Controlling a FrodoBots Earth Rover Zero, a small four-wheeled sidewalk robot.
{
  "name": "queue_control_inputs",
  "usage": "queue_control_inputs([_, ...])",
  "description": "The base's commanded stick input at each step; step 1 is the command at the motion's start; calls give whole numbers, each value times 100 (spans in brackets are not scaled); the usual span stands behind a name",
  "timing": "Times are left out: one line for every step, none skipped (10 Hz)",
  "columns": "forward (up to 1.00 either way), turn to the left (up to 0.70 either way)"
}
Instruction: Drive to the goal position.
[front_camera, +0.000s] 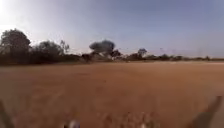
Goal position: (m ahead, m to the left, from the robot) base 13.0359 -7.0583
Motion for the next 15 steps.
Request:
queue_control_inputs([68,-34])
queue_control_inputs([68,-34])
queue_control_inputs([68,-34])
queue_control_inputs([68,-34])
queue_control_inputs([68,-34])
queue_control_inputs([68,-34])
queue_control_inputs([68,-30])
queue_control_inputs([68,-9])
queue_control_inputs([68,0])
queue_control_inputs([68,0])
queue_control_inputs([68,0])
queue_control_inputs([68,0])
queue_control_inputs([68,0])
queue_control_inputs([68,0])
queue_control_inputs([68,0])
